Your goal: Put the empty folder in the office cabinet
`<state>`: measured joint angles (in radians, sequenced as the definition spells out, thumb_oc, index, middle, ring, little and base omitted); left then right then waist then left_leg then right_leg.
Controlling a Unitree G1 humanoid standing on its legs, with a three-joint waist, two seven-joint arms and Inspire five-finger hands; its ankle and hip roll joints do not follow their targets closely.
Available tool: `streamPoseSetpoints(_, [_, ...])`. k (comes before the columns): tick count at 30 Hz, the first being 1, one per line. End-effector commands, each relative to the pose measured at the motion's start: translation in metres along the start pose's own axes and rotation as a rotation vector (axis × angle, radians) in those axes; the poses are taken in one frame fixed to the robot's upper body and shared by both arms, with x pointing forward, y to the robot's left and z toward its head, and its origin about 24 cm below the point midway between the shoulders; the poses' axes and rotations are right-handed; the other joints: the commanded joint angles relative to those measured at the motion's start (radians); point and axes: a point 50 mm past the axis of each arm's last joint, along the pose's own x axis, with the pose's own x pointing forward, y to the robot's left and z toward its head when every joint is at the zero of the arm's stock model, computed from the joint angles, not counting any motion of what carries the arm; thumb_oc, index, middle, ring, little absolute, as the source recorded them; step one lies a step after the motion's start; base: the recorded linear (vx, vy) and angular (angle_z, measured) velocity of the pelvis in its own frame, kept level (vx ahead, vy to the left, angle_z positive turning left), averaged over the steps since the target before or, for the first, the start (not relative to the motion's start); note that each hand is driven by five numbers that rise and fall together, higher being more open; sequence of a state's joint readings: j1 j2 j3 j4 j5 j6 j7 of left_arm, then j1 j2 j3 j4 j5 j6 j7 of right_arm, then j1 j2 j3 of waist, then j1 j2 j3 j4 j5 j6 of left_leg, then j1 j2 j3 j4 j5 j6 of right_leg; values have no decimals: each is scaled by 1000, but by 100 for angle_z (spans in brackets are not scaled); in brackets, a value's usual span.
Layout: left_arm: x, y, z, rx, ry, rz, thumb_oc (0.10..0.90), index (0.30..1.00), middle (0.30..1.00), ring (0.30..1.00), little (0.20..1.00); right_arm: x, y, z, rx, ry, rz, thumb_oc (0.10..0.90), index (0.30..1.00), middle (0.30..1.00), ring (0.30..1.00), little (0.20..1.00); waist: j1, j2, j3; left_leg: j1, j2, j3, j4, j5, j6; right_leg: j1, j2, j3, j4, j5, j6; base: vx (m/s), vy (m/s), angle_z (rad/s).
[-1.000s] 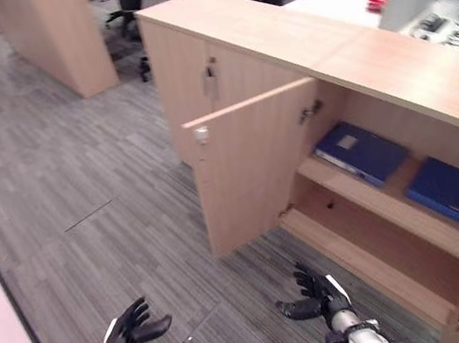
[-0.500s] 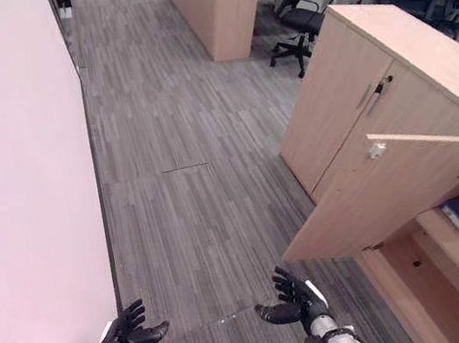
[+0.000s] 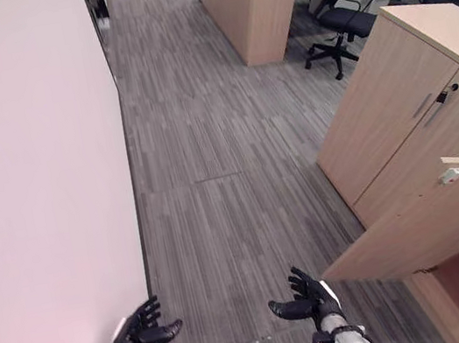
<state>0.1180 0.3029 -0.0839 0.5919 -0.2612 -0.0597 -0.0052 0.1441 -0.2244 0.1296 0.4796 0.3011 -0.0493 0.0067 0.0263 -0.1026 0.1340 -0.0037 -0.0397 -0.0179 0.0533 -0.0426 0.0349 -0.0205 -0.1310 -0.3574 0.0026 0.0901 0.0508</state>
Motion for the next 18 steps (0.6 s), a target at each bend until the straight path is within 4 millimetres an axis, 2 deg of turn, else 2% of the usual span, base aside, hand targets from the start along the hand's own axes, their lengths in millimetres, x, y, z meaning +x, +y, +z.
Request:
streamPoseSetpoints(1, [10,9,46,81,-188,-4,800,900,900,900,900,-3,-14,23,-87,-119,-15,800,900,900,900,900,-25,53,-36,132,5,-19,-141,-42,-26,42,8,3,89,-131,89,66,3,-39])
streamPoseSetpoints(10, [7,9,39,87,-170,-9,800,900,900,900,900,-4,-15,19,-124,-100,-2,800,900,900,900,900,-36,76,-31,147,3,17,-141,-52,-13,41,2,44,98,-129,96,26,10,-19])
streamPoseSetpoints(15, [8,8,39,90,-166,-9,800,900,900,900,900,-1,-10,27,-134,-127,17,800,900,900,900,900,-40,86,-18,156,3,42,-141,-53,1,13,-11,49,161,-122,105,-17,38,-23])
streamPoseSetpoints(16, [9,8,40,94,-167,-9,800,900,900,900,900,0,-8,30,-139,-138,23,800,900,900,900,900,-35,87,-7,155,4,57,-141,-51,4,-7,-21,31,189,-109,113,-79,35,-32])
streamPoseSetpoints(18, [9,9,41,94,-167,-5,800,900,900,900,900,4,-5,36,-139,-154,35,800,900,900,900,900,-22,92,3,148,10,103,-134,-55,9,-30,-53,-45,250,-94,131,-96,58,-60])
